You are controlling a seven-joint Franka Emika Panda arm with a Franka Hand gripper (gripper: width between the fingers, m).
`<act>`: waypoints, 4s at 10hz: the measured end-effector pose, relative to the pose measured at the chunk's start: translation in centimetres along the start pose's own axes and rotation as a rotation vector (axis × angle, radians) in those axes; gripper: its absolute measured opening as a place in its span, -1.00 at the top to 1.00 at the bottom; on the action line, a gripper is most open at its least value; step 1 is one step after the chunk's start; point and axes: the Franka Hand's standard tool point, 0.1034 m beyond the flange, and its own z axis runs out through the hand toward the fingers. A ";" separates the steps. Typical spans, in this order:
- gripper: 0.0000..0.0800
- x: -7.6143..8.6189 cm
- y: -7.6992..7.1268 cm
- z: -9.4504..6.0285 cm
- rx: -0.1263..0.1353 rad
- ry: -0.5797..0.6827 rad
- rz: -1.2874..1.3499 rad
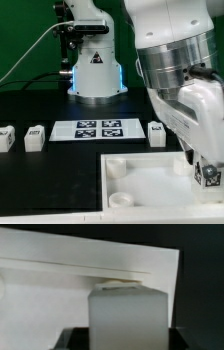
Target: Assemble one leg
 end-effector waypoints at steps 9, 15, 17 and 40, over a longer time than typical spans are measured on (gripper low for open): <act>-0.60 -1.7 0.6 0.4 -0.058 0.059 -0.441; -0.62 -0.9 -0.2 0.0 -0.130 0.100 -1.301; -0.62 -1.2 -0.4 0.0 -0.119 0.103 -1.302; -0.62 0.2 0.2 -3.4 -0.093 0.156 -0.746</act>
Offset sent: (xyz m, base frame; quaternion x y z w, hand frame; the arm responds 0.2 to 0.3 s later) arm 0.0000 0.0000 0.0000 0.0000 0.0000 0.0000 1.0000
